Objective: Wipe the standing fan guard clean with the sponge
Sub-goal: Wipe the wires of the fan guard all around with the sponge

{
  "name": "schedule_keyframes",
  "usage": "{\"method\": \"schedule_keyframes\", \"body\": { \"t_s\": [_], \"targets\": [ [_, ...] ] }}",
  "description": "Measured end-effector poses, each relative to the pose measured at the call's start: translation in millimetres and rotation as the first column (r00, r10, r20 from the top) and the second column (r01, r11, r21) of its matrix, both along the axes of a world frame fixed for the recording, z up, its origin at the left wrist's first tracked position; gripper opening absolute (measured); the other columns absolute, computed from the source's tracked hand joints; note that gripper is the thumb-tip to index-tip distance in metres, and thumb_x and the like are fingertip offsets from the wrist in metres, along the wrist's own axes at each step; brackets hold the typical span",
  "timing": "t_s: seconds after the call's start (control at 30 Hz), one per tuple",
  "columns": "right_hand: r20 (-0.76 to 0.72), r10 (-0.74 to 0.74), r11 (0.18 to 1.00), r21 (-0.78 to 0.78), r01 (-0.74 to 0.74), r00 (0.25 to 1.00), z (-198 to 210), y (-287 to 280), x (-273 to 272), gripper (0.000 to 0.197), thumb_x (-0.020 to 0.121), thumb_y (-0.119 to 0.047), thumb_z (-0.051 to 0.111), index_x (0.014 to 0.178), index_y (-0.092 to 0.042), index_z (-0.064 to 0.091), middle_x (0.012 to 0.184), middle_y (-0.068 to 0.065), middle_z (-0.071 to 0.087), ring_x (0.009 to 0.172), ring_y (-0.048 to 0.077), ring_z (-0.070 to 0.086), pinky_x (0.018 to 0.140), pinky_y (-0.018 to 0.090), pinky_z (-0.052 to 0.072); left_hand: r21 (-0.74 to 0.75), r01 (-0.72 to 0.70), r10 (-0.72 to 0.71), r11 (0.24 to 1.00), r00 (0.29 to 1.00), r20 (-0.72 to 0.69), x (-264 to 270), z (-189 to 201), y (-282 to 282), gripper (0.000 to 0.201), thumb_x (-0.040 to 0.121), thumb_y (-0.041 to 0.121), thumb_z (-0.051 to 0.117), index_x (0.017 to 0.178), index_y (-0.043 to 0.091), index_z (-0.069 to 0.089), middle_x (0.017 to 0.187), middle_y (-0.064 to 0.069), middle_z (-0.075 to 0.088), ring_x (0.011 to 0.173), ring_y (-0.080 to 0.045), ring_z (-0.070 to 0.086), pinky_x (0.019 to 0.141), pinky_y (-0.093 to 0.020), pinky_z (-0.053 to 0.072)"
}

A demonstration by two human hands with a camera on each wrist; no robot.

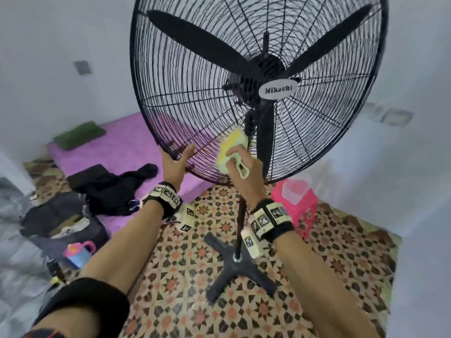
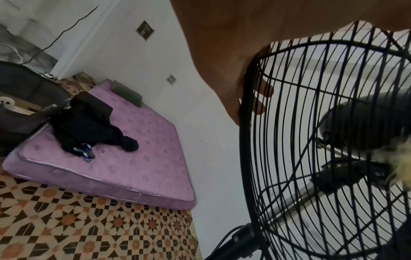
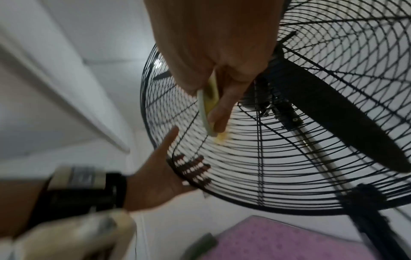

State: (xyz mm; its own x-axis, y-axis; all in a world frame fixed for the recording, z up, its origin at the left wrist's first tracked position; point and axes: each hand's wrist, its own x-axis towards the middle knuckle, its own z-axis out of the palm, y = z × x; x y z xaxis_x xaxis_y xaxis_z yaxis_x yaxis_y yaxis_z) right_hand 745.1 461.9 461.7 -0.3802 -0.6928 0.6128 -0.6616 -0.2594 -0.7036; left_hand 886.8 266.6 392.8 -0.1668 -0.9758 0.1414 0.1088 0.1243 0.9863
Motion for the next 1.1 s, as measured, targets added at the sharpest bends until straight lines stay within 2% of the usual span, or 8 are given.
{"method": "schedule_keyframes", "body": {
  "t_s": [0.13, 0.27, 0.5, 0.67, 0.77, 0.83, 0.97, 1.1],
  "targets": [
    [0.090, -0.117, 0.993, 0.019, 0.116, 0.989, -13, 3, -3, 0.010, 0.094, -0.012, 0.062, 0.095, -0.022, 0.062, 0.062, -0.006, 0.061, 0.049, 0.004, 0.054, 0.045, 0.019, 0.035, -0.012, -0.080, 0.080, 0.997, 0.996, -0.034, -7, 6, 19, 0.117, 0.071, 0.072, 0.084, 0.161, 0.023, 0.026, 0.151, 0.005, 0.054, 0.137, -0.015, 0.055, 0.119, -0.047, 0.040],
    [-0.072, 0.097, 0.990, -0.098, -0.104, 0.993, 12, 0, 12, 0.008, 0.099, -0.010, 0.057, 0.099, -0.014, 0.063, 0.058, 0.000, 0.056, 0.046, 0.010, 0.049, 0.040, 0.030, 0.036, -0.028, -0.132, 0.128, 0.991, 0.987, -0.101, -15, 7, 38, 0.108, 0.075, 0.068, 0.083, 0.159, 0.026, 0.031, 0.157, 0.005, 0.049, 0.141, -0.012, 0.049, 0.121, -0.045, 0.036],
    [0.133, -0.006, 0.999, -0.031, 0.010, 0.991, -31, 27, -39, 0.014, 0.094, -0.004, 0.061, 0.085, -0.015, 0.060, 0.065, -0.003, 0.063, 0.055, 0.008, 0.058, 0.045, 0.030, 0.043, 0.095, -0.200, 0.214, 0.975, 0.964, -0.157, -26, 0, 57, 0.105, 0.073, 0.065, 0.088, 0.157, 0.029, 0.036, 0.155, 0.001, 0.051, 0.141, -0.020, 0.052, 0.116, -0.056, 0.042],
    [0.087, 0.224, 0.971, -0.105, -0.215, 0.971, 7, 51, -56, 0.007, 0.094, -0.002, 0.062, 0.091, -0.009, 0.064, 0.070, -0.005, 0.064, 0.054, 0.004, 0.057, 0.048, 0.019, 0.041, 0.127, -0.259, 0.282, 0.957, 0.934, -0.218, -39, 2, 84, 0.102, 0.071, 0.067, 0.088, 0.152, 0.023, 0.042, 0.147, -0.001, 0.060, 0.133, -0.022, 0.060, 0.113, -0.057, 0.046],
    [0.020, 0.317, 0.942, -0.126, -0.312, 0.948, 22, 50, -57, 0.006, 0.095, -0.007, 0.059, 0.093, -0.012, 0.063, 0.070, -0.005, 0.063, 0.055, 0.008, 0.059, 0.048, 0.028, 0.049, 0.121, -0.277, 0.298, 0.953, 0.929, -0.218, -44, 13, 103, 0.106, 0.071, 0.069, 0.086, 0.152, 0.016, 0.042, 0.144, -0.003, 0.062, 0.130, -0.019, 0.062, 0.112, -0.055, 0.048],
    [0.031, 0.302, 0.951, -0.079, -0.299, 0.953, 18, 45, -61, 0.007, 0.095, -0.011, 0.058, 0.091, -0.016, 0.061, 0.071, -0.002, 0.064, 0.057, 0.012, 0.062, 0.049, 0.035, 0.052, 0.107, -0.283, 0.300, 0.953, 0.931, -0.209, -44, 16, 110, 0.108, 0.072, 0.069, 0.085, 0.155, 0.018, 0.038, 0.145, -0.001, 0.061, 0.129, -0.017, 0.062, 0.112, -0.054, 0.048],
    [0.087, 0.233, 0.971, -0.078, -0.227, 0.969, 6, 47, -65, 0.013, 0.094, -0.007, 0.060, 0.087, -0.017, 0.061, 0.066, -0.001, 0.063, 0.053, 0.011, 0.056, 0.049, 0.026, 0.040, 0.109, -0.281, 0.297, 0.954, 0.935, -0.195, -44, 22, 121, 0.117, 0.069, 0.073, 0.083, 0.160, 0.026, 0.027, 0.155, 0.009, 0.047, 0.135, -0.016, 0.055, 0.115, -0.061, 0.042],
    [0.024, 0.313, 0.940, -0.148, -0.307, 0.949, 19, 50, -60, 0.009, 0.097, -0.007, 0.057, 0.093, -0.013, 0.063, 0.071, 0.000, 0.064, 0.055, 0.014, 0.059, 0.047, 0.031, 0.048, 0.102, -0.283, 0.298, 0.954, 0.932, -0.204, -47, 29, 128, 0.122, 0.069, 0.073, 0.083, 0.162, 0.022, 0.023, 0.148, 0.010, 0.051, 0.130, -0.012, 0.057, 0.116, -0.063, 0.040]
  ]
}}
